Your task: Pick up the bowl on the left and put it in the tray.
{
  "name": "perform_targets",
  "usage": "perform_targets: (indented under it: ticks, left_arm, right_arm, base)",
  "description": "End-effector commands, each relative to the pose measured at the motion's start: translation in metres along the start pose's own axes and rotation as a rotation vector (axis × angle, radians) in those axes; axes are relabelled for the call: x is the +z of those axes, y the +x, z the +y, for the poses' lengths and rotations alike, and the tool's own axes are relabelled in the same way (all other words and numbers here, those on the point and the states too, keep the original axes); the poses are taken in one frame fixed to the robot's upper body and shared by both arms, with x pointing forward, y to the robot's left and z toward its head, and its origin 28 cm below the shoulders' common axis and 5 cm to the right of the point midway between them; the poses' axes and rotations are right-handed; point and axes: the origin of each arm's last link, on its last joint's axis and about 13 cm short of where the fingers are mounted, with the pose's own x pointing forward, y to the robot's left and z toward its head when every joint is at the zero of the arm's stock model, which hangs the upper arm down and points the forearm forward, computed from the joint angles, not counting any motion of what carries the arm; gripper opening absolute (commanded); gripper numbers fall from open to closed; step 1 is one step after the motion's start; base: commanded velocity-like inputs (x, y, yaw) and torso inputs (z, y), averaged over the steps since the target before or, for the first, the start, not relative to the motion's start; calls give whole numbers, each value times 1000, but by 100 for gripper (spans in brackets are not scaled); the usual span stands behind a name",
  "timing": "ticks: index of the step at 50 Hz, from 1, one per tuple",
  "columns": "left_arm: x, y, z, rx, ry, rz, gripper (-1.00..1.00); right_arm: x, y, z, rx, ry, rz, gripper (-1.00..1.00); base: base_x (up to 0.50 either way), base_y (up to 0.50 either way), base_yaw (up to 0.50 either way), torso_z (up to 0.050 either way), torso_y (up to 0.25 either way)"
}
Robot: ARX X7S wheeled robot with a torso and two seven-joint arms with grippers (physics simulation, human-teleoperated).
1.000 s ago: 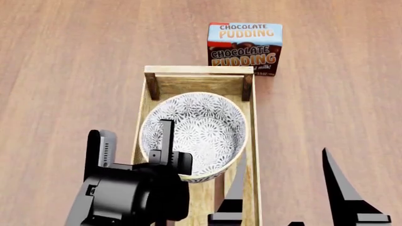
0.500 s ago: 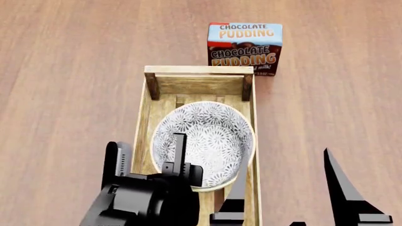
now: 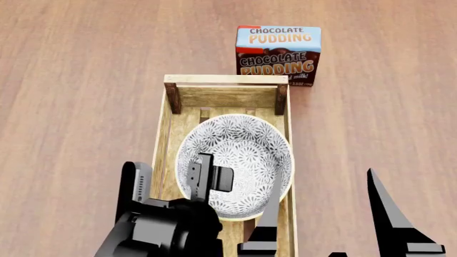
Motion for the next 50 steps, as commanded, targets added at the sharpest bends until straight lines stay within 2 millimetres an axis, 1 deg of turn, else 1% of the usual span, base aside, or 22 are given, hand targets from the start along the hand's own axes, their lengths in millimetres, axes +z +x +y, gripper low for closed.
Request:
perform_targets:
  ticks: [1, 10, 14, 15, 16, 17, 20, 23, 27, 38, 41, 44, 50]
  left_arm:
    - [-2, -4, -3, -65, -23, -26, 100]
    - [-5, -19, -8, -81, -17, -17, 100]
    - [-8, -35, -14, -100, -7, -3, 100]
    - [-13, -38, -14, -103, 31, 11, 100]
    - [-14, -40, -14, -91, 35, 12, 100]
    - [-13, -42, -14, -77, 27, 9, 100]
    - [-13, -52, -17, -107, 28, -1, 100]
    - [-15, -65, -20, -129, 31, 9, 100]
    - [-18, -83, -24, -165, 59, -23, 100]
    - [-19, -116, -31, -244, 50, 10, 100]
    - [-22, -126, -32, -278, 76, 11, 100]
    - [-25, -135, -32, -307, 98, 13, 100]
    - [-32, -142, -30, -346, 157, -6, 100]
  right_arm:
    - [2, 2, -2, -7, 4, -22, 100]
    - [2, 2, -1, -4, 4, -22, 100]
    - [1, 2, -1, -2, 3, -20, 100]
    - [1, 2, 0, -1, 4, -20, 100]
    - [1, 2, 0, 0, 5, -21, 100]
    - [1, 2, 0, 1, 6, -22, 100]
    - [2, 2, 0, 3, 4, -20, 100]
    - [2, 2, 1, 5, 2, -20, 100]
    - [2, 2, 1, 5, 2, -21, 100]
    - [3, 2, 2, 9, 1, -22, 100]
    - [4, 2, 2, 9, 1, -24, 100]
    - [4, 2, 2, 10, 0, -24, 100]
    - [4, 2, 2, 11, 1, -25, 100]
  base:
    - [0, 0, 0, 0, 0]
    - [0, 0, 0, 0, 0]
    - [0, 0, 0, 0, 0]
    - [0, 0, 0, 0, 0]
    - [0, 0, 0, 0, 0]
    - [0, 0, 0, 0, 0]
    - [0, 0, 0, 0, 0]
    - [0, 0, 0, 0, 0]
    - [0, 0, 0, 0, 0]
    - [0, 0, 0, 0, 0]
    - [0, 0, 0, 0, 0]
    - [0, 0, 0, 0, 0]
    - [0, 0, 0, 0, 0]
